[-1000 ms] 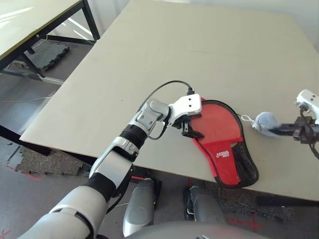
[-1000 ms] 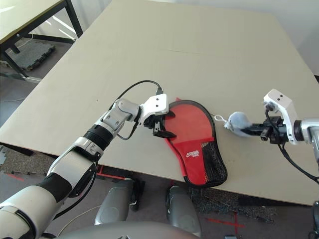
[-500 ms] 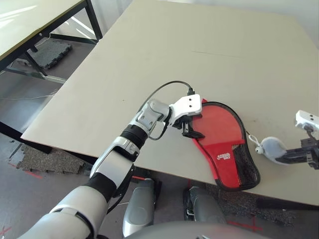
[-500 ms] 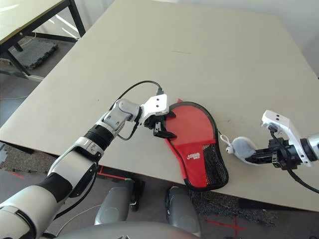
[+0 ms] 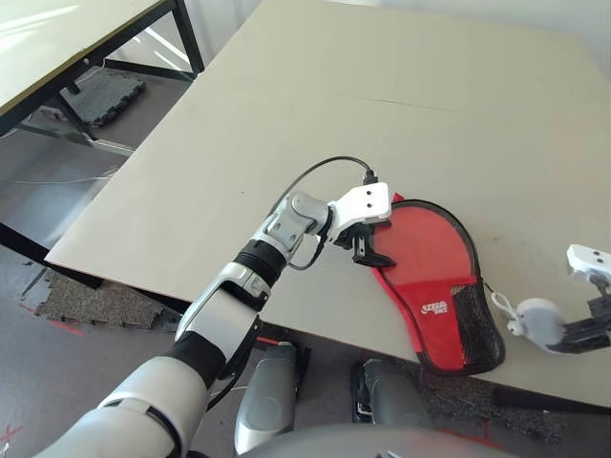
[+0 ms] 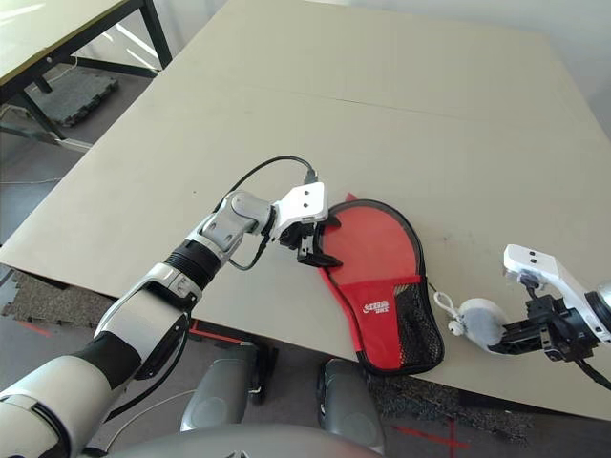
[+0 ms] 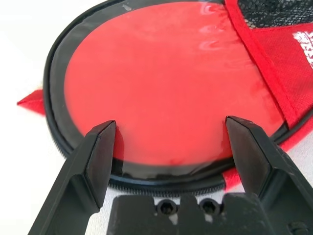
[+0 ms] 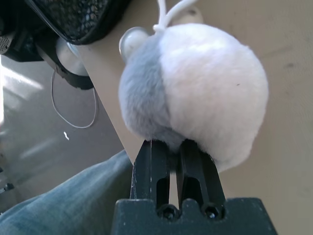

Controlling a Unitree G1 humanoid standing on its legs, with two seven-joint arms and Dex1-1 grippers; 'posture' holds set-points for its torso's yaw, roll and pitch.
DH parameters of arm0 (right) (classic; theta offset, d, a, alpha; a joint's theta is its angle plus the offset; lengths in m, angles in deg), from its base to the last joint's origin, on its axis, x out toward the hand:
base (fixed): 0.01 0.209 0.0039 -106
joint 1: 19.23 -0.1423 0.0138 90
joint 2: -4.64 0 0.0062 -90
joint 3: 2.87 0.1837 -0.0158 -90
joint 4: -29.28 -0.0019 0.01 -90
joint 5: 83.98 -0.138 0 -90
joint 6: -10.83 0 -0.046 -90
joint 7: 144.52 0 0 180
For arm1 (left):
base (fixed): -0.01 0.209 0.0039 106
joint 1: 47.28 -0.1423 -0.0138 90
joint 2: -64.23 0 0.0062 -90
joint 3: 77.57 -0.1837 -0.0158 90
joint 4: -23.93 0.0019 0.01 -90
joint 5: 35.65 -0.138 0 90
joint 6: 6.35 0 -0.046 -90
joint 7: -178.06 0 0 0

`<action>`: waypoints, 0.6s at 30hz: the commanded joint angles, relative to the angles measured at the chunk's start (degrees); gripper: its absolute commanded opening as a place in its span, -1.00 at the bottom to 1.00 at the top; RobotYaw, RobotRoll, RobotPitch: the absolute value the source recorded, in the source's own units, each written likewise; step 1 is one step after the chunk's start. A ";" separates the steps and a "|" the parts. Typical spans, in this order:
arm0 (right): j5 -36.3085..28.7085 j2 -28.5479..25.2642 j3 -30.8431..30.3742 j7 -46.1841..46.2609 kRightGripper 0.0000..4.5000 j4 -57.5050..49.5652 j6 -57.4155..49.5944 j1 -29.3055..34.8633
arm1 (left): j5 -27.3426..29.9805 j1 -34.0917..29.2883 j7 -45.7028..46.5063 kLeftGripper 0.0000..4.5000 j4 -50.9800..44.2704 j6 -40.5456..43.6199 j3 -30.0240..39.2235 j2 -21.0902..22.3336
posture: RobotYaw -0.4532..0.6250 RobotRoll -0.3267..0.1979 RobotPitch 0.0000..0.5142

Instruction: Store the ping-pong paddle in its case and zip it.

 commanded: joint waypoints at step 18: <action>-5.23 2.90 4.79 -1.35 0.98 8.39 -9.92 -8.56 | -1.56 -1.65 0.46 1.00 1.30 1.43 -1.49 0.17 | -0.13 0.25 -0.40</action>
